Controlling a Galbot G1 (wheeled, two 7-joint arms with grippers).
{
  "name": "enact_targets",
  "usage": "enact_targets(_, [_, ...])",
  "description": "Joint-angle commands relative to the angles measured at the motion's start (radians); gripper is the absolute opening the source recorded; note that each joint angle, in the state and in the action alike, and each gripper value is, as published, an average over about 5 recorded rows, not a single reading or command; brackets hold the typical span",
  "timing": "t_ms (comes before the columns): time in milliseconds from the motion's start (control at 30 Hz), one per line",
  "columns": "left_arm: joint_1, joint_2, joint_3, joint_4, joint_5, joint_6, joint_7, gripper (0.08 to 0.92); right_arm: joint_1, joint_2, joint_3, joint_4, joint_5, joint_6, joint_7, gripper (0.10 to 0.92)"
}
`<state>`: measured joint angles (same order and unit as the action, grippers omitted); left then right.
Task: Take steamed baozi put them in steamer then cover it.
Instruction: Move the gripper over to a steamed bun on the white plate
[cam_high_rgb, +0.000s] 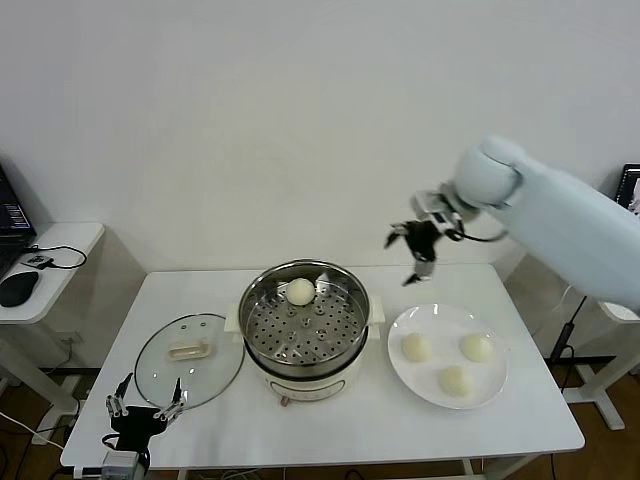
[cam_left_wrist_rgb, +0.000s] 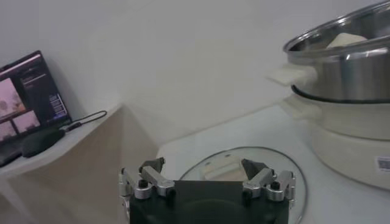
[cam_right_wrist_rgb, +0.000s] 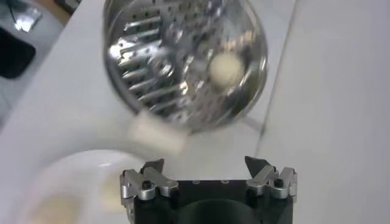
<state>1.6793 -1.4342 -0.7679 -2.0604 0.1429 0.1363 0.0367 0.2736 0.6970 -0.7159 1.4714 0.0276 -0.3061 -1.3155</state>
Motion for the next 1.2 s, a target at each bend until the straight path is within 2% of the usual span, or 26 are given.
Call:
enact_targets(33, [-0.002, 0.005, 0.006, -0.003, -0.017, 0.015, 0.004, 0.823, -0.264, -0.243, 0.162, 0.163, -0.109, -0.207, -0.025, 0.823])
enact_targets(233, [0.004, 0.005, 0.004, 0.003, -0.007, 0.011, 0.004, 0.823, -0.398, -0.198, 0.203, 0.136, -0.173, -0.195, 0.024, 0.823])
enact_targets(567, [0.006, -0.009, -0.001, 0.029, 0.002, 0.007, 0.000, 0.823, -0.449, -0.013, 0.214, -0.035, -0.216, -0.133, 0.126, 0.823])
enact_targets(1200, [-0.004, -0.003, -0.012, 0.069, 0.004, 0.002, -0.003, 0.823, -0.459, 0.154, 0.197, -0.205, -0.318, -0.092, 0.126, 0.823])
